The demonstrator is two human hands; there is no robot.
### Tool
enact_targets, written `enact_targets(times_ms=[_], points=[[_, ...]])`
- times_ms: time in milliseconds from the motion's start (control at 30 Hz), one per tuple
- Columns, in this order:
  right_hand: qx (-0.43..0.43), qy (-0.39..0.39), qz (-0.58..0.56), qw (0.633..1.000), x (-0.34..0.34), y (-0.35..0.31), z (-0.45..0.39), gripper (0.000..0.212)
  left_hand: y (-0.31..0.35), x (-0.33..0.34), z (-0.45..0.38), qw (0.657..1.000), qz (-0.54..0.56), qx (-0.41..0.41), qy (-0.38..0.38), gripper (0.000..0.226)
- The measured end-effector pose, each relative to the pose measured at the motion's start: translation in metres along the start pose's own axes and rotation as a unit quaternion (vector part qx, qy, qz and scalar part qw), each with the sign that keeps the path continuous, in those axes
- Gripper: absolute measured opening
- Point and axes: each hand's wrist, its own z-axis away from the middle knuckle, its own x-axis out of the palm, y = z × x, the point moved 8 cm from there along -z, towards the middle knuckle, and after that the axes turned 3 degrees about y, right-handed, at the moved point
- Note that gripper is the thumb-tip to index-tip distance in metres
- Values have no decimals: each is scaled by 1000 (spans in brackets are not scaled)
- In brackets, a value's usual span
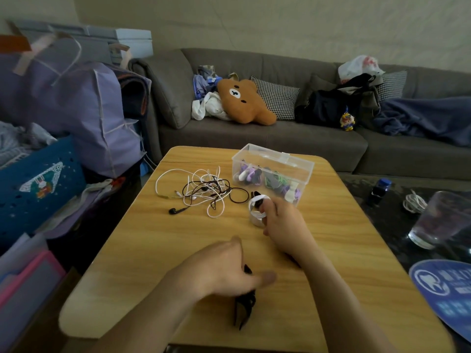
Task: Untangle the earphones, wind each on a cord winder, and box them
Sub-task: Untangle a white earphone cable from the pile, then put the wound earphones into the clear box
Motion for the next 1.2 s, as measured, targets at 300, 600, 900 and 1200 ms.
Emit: enact_targets(times_ms=[300,600,900,1200], points=[[64,33,-171,983,-3,11,-1,33,-4,-17,-11,987,135,66,57,50],[178,-119,-541,813,26,-9,15,23,-38,-44,-26,777,623,4,92,29],[171,-219,-596,753,45,-33,25,16,-49,-50,-28,753,640,-4,155,28],[146,-241,-553,784,42,-41,31,33,-36,-56,-27,787,590,49,174,27]])
